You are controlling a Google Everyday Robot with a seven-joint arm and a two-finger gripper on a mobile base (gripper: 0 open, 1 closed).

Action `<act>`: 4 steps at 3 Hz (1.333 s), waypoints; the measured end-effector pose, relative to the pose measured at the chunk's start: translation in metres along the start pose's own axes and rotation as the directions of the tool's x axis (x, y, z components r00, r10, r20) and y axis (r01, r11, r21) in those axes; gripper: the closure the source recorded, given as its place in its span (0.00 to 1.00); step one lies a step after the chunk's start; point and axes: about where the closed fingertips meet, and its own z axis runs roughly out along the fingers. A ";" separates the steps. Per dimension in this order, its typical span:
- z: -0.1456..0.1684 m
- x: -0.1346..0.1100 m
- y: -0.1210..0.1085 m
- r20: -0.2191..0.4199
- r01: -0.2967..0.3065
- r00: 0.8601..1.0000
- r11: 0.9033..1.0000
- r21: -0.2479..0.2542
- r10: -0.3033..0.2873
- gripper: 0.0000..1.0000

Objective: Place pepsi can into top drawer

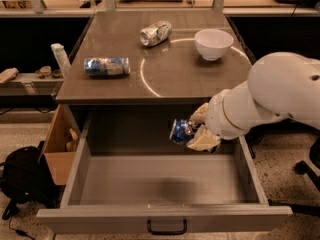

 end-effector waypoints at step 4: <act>0.060 0.022 0.002 -0.050 -0.095 0.995 0.989 -0.110 0.090 1.00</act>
Offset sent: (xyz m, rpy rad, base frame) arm 0.0277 0.0056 -0.0585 0.0037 0.1341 -0.0506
